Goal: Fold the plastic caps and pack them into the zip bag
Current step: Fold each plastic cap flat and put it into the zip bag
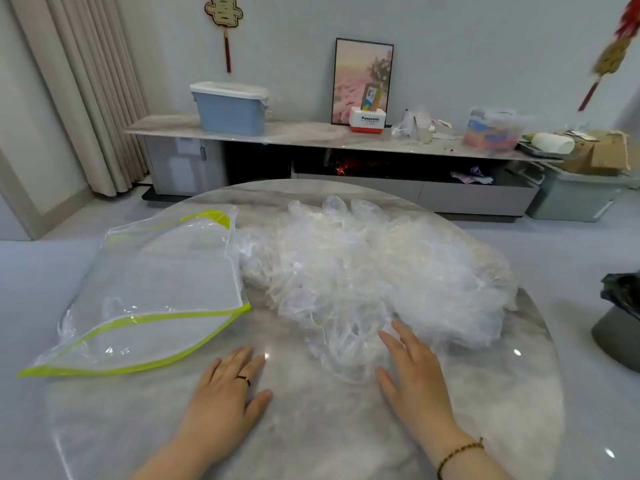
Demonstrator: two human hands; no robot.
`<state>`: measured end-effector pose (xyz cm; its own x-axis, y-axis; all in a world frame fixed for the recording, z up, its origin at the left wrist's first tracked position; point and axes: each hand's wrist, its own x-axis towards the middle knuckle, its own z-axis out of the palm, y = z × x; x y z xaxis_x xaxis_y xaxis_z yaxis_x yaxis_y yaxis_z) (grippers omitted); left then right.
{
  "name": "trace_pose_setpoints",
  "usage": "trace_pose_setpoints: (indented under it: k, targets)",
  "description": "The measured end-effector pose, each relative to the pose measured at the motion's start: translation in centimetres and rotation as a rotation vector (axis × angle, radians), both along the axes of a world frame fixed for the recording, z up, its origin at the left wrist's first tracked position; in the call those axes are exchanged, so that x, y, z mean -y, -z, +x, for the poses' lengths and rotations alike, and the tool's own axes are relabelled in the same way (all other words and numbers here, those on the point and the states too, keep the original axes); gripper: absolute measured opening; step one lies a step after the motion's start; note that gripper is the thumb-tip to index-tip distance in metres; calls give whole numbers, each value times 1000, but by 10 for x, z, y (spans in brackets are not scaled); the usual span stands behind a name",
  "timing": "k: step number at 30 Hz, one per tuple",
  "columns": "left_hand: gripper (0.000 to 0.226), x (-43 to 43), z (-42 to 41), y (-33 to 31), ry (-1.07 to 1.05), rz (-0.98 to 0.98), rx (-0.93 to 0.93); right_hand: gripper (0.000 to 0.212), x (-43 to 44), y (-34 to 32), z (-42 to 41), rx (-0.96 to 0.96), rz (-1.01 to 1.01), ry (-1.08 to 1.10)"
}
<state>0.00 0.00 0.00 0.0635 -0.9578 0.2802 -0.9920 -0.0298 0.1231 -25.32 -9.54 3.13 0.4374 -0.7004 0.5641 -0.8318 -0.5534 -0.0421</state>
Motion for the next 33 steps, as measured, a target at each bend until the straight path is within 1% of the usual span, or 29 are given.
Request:
trace_pose_setpoints:
  k: [1, 2, 3, 6, 7, 8, 9, 11, 14, 15, 16, 17, 18, 19, 21, 23, 25, 26, 27, 28, 29, 30, 31, 32, 33]
  targets:
    - [75, 0, -1, 1, 27, -60, -12, 78, 3, 1, 3, 18, 8, 18]
    - [76, 0, -1, -3, 2, -24, -41, 79, 4, 1, 5, 38, 20, 32]
    - [76, 0, -1, -1, 1, -43, -40, 72, 6, 5, 6, 41, -3, 34]
    - [77, -2, -1, 1, -7, 22, -35, 20, 10, 9, 12, 47, -90, 44]
    - [77, -3, -1, 1, -14, 23, -42, 8, 12, 6, 14, 74, -101, 37]
    - [76, -3, 0, -1, -16, 42, -37, 9, 13, 2, 14, 106, -118, 28]
    - [75, -3, 0, 0, -8, 55, -52, 15, 14, -3, 14, 132, -125, 5]
    - [71, -4, -2, -3, -8, 68, -81, 14, 11, -17, 10, 183, -138, -87]
    - [59, -5, -4, -7, -13, 87, -146, 18, -5, -31, 2, 196, -125, -166]
    - [58, -4, -4, -8, -12, 51, -161, 14, -11, -30, 0, 186, -118, -183]
    - [66, -3, -5, -9, -16, -15, -161, 6, -18, -27, -1, 170, -120, -209]
    - [79, -2, -6, -9, 6, -63, -160, 3, -24, -24, -1, 153, -117, -239]
    - [91, 0, -8, -11, 54, -127, -161, 6, -28, -22, -1, 137, -115, -268]
    - [98, 1, -11, -13, 120, -215, -149, 7, -32, -22, -1, 124, -108, -290]
    - [102, 0, -22, -20, 282, -370, -103, 7, -41, -21, -2, 102, -112, -333]
    - [99, -6, -33, -25, 414, -426, -55, 13, -49, -19, -3, 85, -84, -388]
    - [92, -12, -41, -26, 473, -400, -5, 17, -56, -17, -4, 82, -37, -434]
    - [83, -15, -43, -25, 489, -383, 27, 13, -59, -15, -5, 79, -17, -459]
    - [70, -16, -45, -24, 506, -355, 54, 10, -62, -15, -6, 67, 9, -484]
    - [54, -18, -46, -22, 521, -356, 78, 13, -66, -15, -6, 44, 40, -500]
    - [35, -18, -45, -21, 538, -378, 84, 19, -70, -15, -6, 8, 73, -503]
    - [22, -21, -45, -21, 547, -371, 75, 29, -75, -16, -8, -44, 103, -484]
    - [30, -21, -45, -24, 540, -360, 30, 41, -78, -16, -9, -102, 123, -446]
    - [44, -22, -44, -28, 526, -369, -8, 53, -79, -15, -11, -164, 144, -390]
    - [49, -27, -44, -33, 508, -363, -64, 64, -81, -13, -13, -218, 164, -330]
